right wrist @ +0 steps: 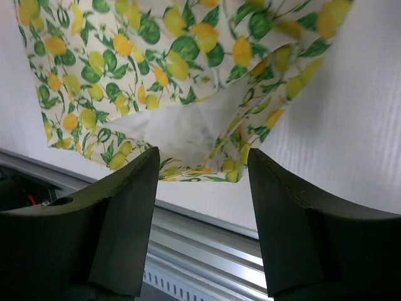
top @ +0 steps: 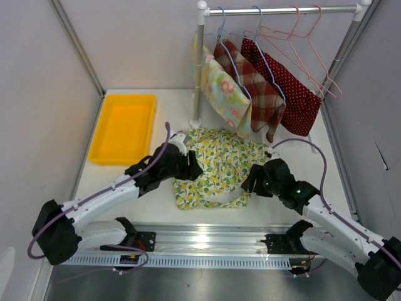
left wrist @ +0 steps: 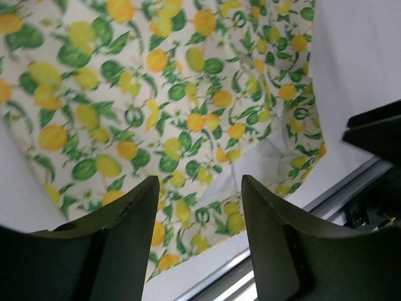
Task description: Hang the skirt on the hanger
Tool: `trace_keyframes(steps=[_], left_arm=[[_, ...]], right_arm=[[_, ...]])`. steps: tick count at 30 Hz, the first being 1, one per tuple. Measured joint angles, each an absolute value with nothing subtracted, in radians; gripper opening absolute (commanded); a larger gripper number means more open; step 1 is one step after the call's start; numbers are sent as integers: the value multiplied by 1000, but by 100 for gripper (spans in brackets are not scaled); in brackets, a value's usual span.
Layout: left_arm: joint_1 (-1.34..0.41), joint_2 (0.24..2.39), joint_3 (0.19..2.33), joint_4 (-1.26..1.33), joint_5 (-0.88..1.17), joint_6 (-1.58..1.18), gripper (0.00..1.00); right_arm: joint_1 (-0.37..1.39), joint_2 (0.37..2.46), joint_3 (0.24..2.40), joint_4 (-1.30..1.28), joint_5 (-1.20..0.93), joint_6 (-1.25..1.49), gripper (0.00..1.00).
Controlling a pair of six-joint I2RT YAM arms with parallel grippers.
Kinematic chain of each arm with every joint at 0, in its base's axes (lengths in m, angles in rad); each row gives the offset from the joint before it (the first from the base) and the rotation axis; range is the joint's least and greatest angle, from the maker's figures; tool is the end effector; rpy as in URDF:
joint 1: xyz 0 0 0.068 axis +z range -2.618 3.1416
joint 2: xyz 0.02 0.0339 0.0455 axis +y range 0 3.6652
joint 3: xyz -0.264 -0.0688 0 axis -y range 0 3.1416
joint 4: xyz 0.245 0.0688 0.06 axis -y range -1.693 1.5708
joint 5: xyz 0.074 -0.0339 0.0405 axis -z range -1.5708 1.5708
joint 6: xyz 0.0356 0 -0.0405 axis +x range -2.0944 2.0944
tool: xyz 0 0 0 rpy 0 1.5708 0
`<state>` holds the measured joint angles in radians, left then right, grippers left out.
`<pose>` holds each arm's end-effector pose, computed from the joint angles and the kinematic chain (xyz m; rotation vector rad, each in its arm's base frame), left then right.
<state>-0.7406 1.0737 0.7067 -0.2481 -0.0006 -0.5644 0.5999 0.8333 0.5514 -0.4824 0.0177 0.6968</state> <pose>0.1726 -0.1578 0.2504 0.2005 2.2743 -0.7174 0.1437 0.0975 0.2225 0.1263 2.4169 0.6064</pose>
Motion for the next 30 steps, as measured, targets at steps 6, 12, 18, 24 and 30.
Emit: trace_keyframes(steps=[6, 12, 18, 24, 30], left_arm=[[-789, 1272, 801, -229, -26, -528, 60], [-817, 1359, 842, -344, -62, -488, 55], [-847, 1367, 850, -438, -105, -480, 59], [-894, 1444, 850, -460, -105, -478, 61], [-939, 1522, 850, -442, -102, -490, 52]], right_arm=[[740, 971, 543, -443, 106, 750, 55], [748, 978, 514, -467, 150, 773, 18], [749, 888, 488, -513, 165, 786, 8], [752, 835, 476, -547, 175, 788, 7], [757, 828, 461, -556, 180, 788, 4]])
